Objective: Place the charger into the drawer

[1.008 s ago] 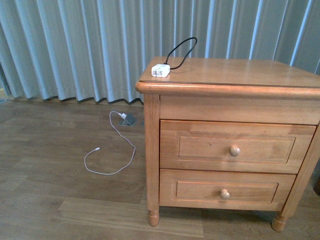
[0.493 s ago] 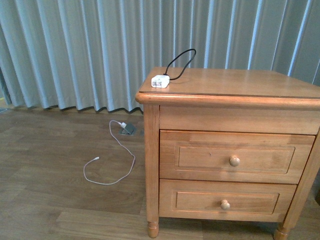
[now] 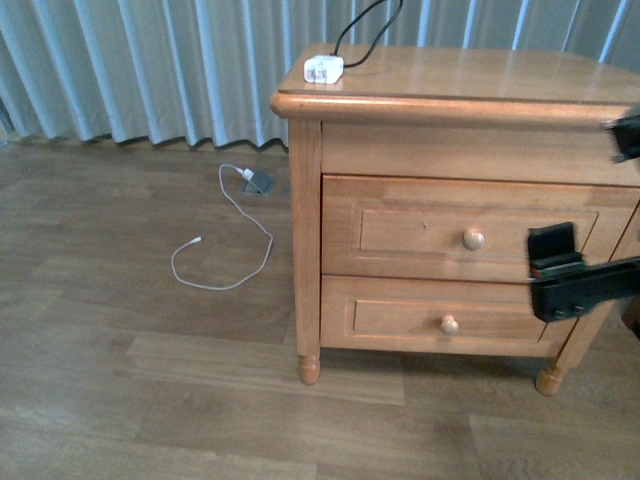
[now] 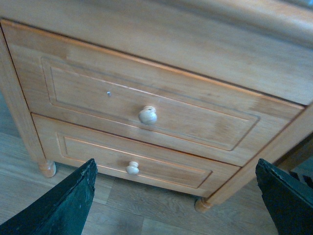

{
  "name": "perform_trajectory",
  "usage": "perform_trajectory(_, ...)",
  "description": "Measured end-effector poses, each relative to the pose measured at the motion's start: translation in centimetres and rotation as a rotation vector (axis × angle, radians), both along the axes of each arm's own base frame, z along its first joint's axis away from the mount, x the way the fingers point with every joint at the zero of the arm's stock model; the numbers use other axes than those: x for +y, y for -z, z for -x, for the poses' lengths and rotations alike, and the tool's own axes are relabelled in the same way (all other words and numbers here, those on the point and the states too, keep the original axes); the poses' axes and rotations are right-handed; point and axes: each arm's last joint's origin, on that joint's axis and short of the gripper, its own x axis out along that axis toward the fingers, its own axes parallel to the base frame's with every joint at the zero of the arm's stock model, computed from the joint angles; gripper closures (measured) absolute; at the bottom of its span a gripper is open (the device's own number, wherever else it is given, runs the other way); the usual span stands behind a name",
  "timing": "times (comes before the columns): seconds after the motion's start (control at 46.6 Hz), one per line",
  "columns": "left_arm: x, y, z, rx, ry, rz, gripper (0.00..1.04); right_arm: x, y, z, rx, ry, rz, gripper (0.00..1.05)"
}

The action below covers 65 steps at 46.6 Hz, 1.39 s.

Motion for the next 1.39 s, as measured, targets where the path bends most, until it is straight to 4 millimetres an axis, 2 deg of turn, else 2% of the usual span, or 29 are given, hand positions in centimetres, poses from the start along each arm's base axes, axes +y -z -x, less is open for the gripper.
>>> perform_trajectory(0.086,0.0,0.0,0.0,0.000,0.000,0.000,0.06,1.2,2.3,-2.8,0.014,0.000,0.019,0.08)
perform_trajectory(0.279,0.0,0.0,0.0,0.000,0.000,0.000,0.06,2.3,5.2,-6.9,0.019,0.018,0.033,0.08)
perform_trajectory(0.472,0.0,0.0,0.0,0.000,0.000,0.000,0.06,2.9,7.1,-10.7,0.029,0.046,0.027,0.08)
perform_trajectory(0.729,0.0,0.0,0.0,0.000,0.000,0.000,0.06,3.2,8.4,-14.1,0.010,0.090,0.014,0.08)
perform_trajectory(1.05,0.0,0.0,0.0,0.000,0.000,0.000,0.06,2.1,9.5,-15.0,0.030,0.143,0.000,0.08)
perform_trajectory(1.393,0.0,0.0,0.0,0.000,0.000,0.000,0.06,2.4,9.4,-14.8,0.010,0.109,-0.034,0.08)
